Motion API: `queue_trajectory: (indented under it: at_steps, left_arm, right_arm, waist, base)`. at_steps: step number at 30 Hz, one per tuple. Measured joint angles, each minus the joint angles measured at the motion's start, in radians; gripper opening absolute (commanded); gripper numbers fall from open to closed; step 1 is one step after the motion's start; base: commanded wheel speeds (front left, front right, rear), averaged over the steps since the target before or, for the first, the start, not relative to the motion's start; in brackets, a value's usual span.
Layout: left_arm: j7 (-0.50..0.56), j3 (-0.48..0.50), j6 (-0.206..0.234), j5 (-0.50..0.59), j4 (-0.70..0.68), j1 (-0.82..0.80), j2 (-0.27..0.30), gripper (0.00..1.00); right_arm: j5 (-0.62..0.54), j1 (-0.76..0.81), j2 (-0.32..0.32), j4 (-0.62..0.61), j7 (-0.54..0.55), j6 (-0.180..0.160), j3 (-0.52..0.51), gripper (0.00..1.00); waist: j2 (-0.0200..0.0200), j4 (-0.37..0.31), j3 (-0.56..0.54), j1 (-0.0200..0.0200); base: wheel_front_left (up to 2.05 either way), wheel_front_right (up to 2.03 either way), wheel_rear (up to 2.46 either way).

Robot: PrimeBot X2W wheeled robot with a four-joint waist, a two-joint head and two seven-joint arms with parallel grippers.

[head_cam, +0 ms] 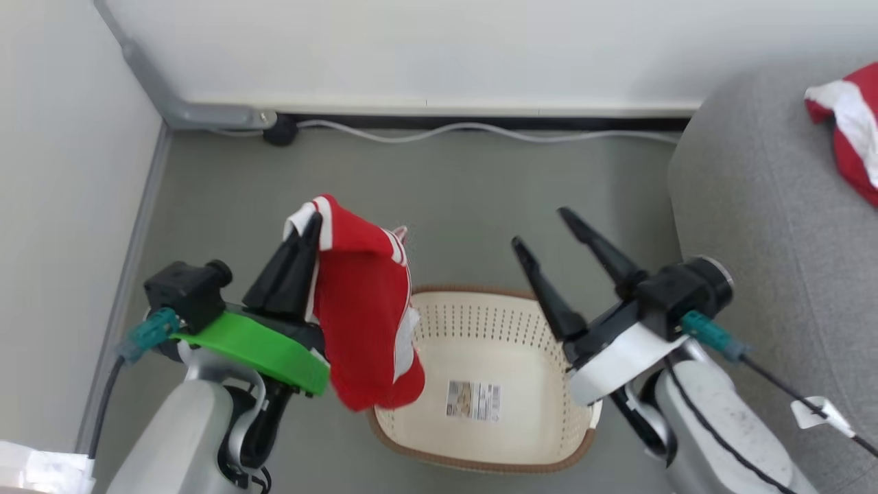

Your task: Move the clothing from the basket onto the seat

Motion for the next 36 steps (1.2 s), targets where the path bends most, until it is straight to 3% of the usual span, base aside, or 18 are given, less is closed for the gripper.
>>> queue_trajectory:
  at_steps: [9, 21, 22, 27, 28, 29, 30, 31, 36]
  left_arm:
    - [0.106, -0.09, 0.0, -0.012, -0.129, 0.054, -0.004, 0.0]
    - [0.197, -0.173, 0.0, -0.033, -0.287, 0.112, -0.018, 0.0]
    - [0.202, -0.176, 0.0, -0.037, -0.3, 0.116, -0.02, 0.0]
    - [0.214, -0.159, 0.038, -0.037, -0.338, 0.14, -0.015, 0.0]
    - [0.214, -0.149, 0.047, -0.037, -0.343, 0.15, -0.011, 0.05]
    - [0.213, -0.14, 0.053, -0.036, -0.349, 0.16, -0.007, 0.35]
    - [0.213, -0.133, 0.06, -0.035, -0.355, 0.169, -0.004, 0.5]
    - [0.211, -0.127, 0.066, -0.035, -0.359, 0.176, -0.002, 0.97]
    - [0.208, -0.119, 0.085, -0.035, -0.378, 0.213, 0.004, 1.0]
  right_arm:
    - [0.084, -0.001, 0.005, 0.04, 0.028, 0.0, 0.191, 1.0]
    - [0.177, -0.016, 0.011, 0.06, 0.058, 0.0, 0.279, 1.0]
    - [0.182, -0.019, 0.011, 0.062, 0.06, 0.0, 0.279, 0.0]
    - [0.235, -0.02, 0.01, 0.063, 0.071, 0.0, 0.298, 0.0]
    - [0.244, -0.02, 0.011, 0.062, 0.073, 0.0, 0.304, 0.0]
    - [0.252, -0.02, 0.011, 0.058, 0.075, 0.0, 0.306, 0.0]
    - [0.259, -0.021, 0.01, 0.055, 0.076, 0.0, 0.306, 0.0]
    - [0.263, -0.021, 0.009, 0.049, 0.08, 0.0, 0.305, 0.0]
    - [0.27, -0.036, -0.021, 0.019, 0.088, 0.0, 0.256, 0.0]
  waist:
    - [0.0, 0.007, -0.142, 0.0]
    - [0.0, 0.022, -0.212, 0.0]
    - [0.0, 0.021, -0.213, 0.0]
    - [0.0, 0.012, -0.213, 0.0]
    - [0.0, 0.007, -0.212, 0.0]
    - [0.0, 0.002, -0.211, 0.0]
    - [0.0, -0.004, -0.21, 0.0]
    - [0.0, -0.011, -0.209, 0.0]
    - [0.0, -0.056, -0.203, 0.0]
  base:
    - [0.0, 0.0, 0.0]
    - [0.0, 0.0, 0.0]
    - [0.0, 0.0, 0.0]
    - [0.0, 0.0, 0.0]
    - [0.0, 0.0, 0.0]
    - [0.0, 0.0, 0.0]
    - [0.0, 0.0, 0.0]
    - [0.0, 0.0, 0.0]
    - [0.0, 0.0, 0.0]
